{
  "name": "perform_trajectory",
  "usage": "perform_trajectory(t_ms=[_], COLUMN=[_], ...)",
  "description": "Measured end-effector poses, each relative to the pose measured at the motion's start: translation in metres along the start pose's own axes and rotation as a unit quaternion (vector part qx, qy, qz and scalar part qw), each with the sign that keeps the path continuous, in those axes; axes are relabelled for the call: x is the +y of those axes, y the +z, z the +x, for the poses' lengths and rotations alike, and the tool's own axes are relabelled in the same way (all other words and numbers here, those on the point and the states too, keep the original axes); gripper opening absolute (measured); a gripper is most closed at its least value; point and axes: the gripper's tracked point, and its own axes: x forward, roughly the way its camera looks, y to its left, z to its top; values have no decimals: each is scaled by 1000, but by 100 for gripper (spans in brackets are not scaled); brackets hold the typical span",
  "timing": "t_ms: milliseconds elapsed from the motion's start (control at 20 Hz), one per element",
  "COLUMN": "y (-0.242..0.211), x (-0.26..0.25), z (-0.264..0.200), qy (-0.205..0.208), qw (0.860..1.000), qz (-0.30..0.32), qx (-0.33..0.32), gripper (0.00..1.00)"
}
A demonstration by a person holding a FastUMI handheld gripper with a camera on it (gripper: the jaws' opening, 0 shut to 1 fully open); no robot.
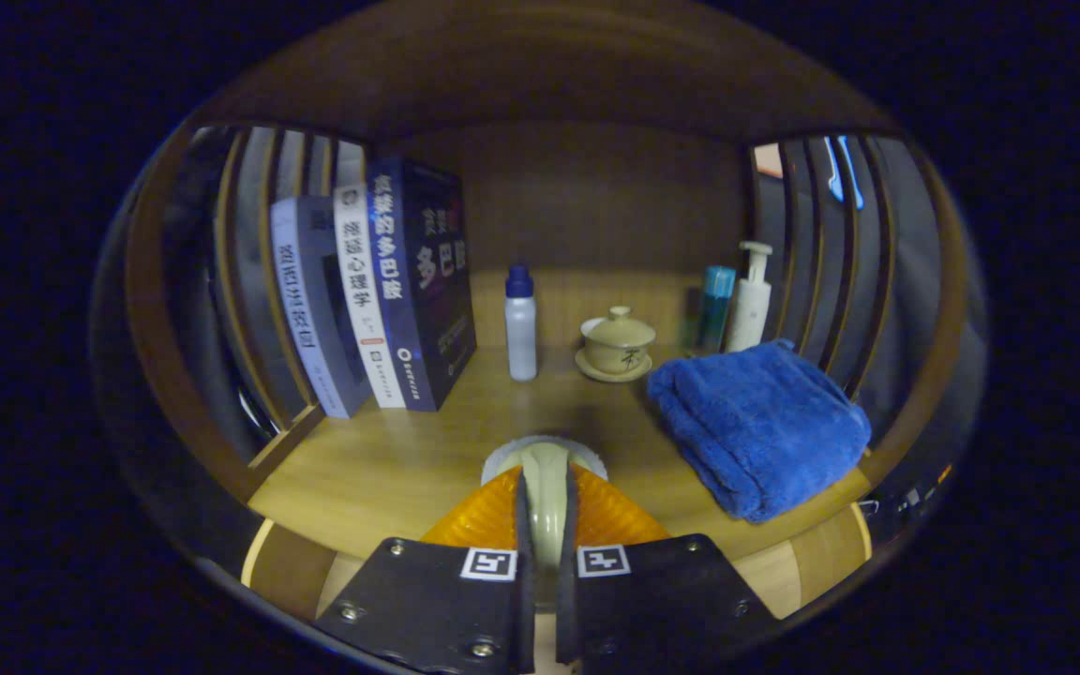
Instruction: Pull open the drawer, take out the items inside it, and place them on the countertop above the cabinet.
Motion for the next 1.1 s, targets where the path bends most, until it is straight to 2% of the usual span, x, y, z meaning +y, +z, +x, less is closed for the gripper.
perform_trajectory(t_ms=[50,100,250,400,550,650,850,1000,1100], y=[5,17,36,43,44,46,61,71,75], x=[-1,-2,-12,-10,-10,-10,-16,-16,-19], z=[11,25,54,60,57,38,-15,-68,-107], qy=[10,12,14,12,14,20,5,12,12], qw=[1000,1000,996,991,990,989,984,981,977], qz=[-2,2,-24,-49,-59,-48,-50,-19,-27], qx=[-2,-28,-86,-121,-129,-138,-173,-192,-211], gripper=[10,15,15,18,21,48,100,100,100])
